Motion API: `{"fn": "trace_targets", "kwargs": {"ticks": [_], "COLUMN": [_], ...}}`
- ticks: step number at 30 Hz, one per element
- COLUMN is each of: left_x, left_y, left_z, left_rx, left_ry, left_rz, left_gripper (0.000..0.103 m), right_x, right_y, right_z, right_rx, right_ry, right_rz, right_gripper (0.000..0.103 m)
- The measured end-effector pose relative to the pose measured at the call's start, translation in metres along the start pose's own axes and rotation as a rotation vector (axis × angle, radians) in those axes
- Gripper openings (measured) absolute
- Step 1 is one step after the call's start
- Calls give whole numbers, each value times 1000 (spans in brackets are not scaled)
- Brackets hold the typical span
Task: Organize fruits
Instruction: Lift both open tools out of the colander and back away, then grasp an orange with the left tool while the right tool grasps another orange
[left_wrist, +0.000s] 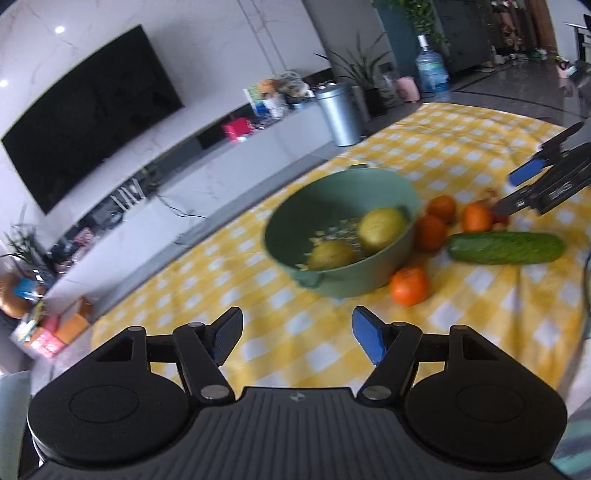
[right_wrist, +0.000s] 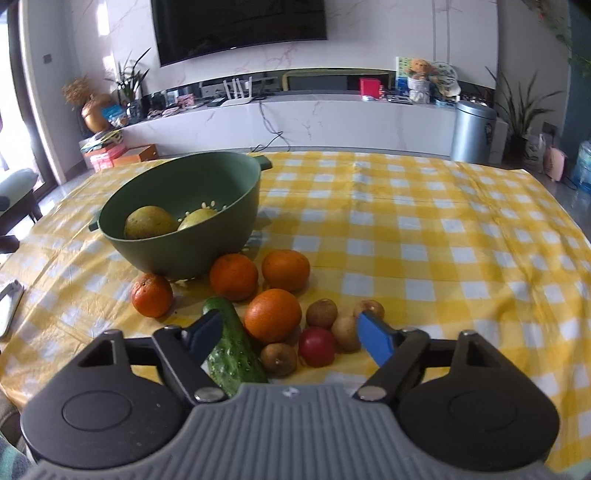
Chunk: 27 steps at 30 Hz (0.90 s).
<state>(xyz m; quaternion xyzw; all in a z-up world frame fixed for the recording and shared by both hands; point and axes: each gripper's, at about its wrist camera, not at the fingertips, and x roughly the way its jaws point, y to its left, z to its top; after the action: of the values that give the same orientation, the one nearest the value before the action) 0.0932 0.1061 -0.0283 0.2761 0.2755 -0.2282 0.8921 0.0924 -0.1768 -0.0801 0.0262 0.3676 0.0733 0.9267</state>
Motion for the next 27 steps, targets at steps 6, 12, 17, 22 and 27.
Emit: {"fn": "trace_targets", "kwargs": {"ticks": [6,12,17,22,27], "left_x": [20,54,80,101,113], "left_y": [-35,-51,-54,-62,-63], "left_z": [15,26,29,30,27], "left_rx": [-18,-89,-149,-170,-194], "left_ry": [45,125,171,198,211], "left_rz": [-118,-166,-170,-166,-152], "left_gripper": [68,66,66,66,66], "right_x": [14,25,32,40,44], "right_y": [-2,-3,-5,-9,-10], "right_z": [2,4,4,4,4], "right_rx": [-1,25,47,71,73], "right_ry": [24,23,29,48,51], "right_rz": [40,79,92,104,111], "right_gripper": [55,54,54,49,46]}}
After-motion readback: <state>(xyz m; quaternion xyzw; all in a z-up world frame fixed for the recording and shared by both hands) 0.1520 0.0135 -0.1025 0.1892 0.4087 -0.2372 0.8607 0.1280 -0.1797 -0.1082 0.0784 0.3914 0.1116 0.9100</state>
